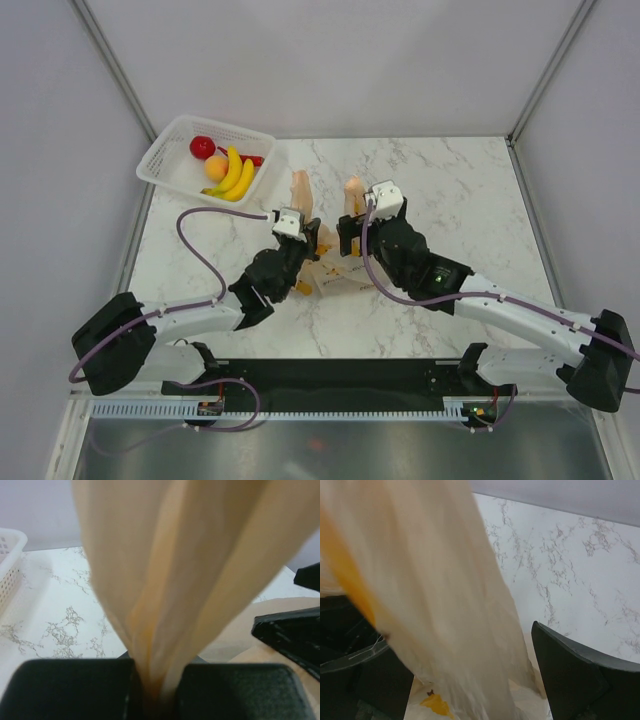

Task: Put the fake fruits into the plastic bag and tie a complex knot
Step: Tie the plastic bag at the center of the board.

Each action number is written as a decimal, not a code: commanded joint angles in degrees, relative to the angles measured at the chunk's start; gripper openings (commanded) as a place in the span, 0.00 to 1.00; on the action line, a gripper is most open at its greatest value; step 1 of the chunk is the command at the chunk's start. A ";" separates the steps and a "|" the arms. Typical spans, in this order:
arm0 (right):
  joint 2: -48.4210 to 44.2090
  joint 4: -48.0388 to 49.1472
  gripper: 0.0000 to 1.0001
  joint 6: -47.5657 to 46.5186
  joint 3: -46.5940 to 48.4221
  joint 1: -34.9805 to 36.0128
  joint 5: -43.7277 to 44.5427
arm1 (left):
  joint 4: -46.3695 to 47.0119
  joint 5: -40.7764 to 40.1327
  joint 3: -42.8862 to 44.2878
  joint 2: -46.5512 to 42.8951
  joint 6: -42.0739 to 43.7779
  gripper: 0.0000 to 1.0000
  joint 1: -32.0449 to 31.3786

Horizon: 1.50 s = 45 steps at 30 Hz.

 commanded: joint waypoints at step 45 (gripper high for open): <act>-20.07 6.55 0.00 -0.70 -17.26 -8.90 -15.91 | -53.56 34.57 17.52 -4.49 17.56 0.02 -0.05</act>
